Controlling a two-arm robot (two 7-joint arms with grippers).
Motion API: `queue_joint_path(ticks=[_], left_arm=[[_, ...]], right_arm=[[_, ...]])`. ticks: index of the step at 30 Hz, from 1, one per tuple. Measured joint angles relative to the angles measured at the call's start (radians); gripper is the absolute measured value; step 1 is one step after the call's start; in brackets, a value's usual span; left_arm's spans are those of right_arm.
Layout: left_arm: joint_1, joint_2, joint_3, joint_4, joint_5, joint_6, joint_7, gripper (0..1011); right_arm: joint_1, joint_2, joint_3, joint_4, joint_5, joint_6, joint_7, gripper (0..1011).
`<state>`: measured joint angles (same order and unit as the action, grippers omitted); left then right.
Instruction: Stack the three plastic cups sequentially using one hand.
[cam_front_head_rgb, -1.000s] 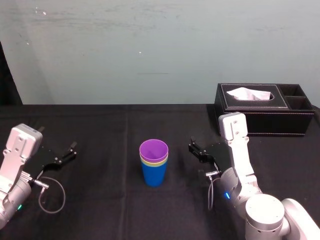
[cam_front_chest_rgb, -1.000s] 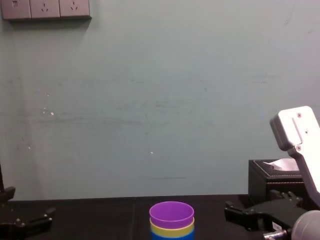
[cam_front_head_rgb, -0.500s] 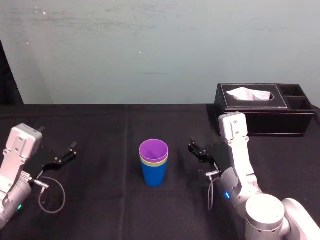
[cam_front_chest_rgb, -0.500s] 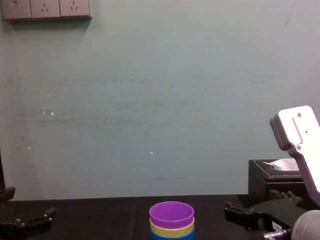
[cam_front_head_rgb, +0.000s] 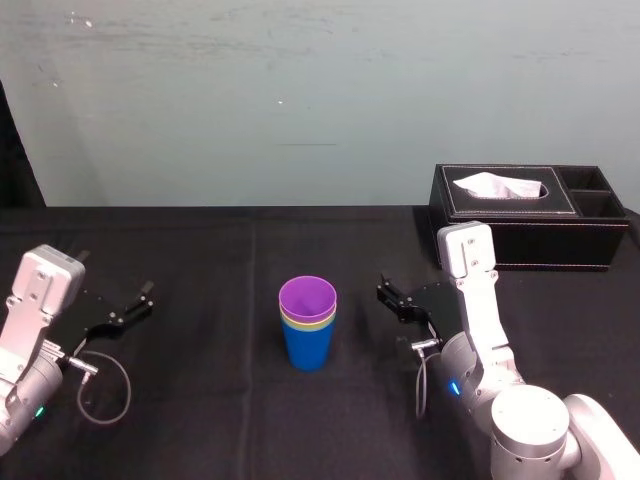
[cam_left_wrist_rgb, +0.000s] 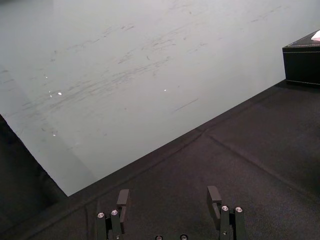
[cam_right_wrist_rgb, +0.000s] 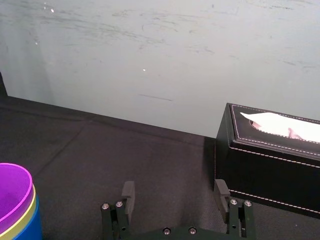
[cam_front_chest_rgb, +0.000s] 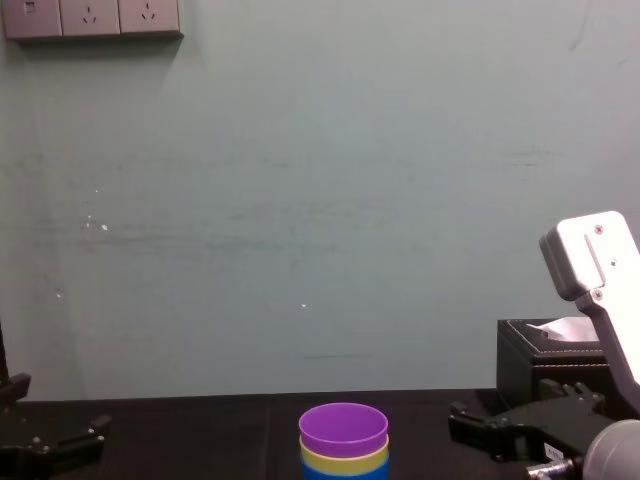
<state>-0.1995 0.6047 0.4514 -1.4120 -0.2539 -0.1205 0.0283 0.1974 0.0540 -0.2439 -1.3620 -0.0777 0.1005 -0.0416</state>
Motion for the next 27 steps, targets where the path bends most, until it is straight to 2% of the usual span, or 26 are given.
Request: queue_joint_path(ticks=[27], left_arm=[[0.000,0.000,0.000,0.000,0.000,0.000,0.000,1000]], right_arm=[[0.000,0.000,0.000,0.000,0.000,0.000,0.000,1004]])
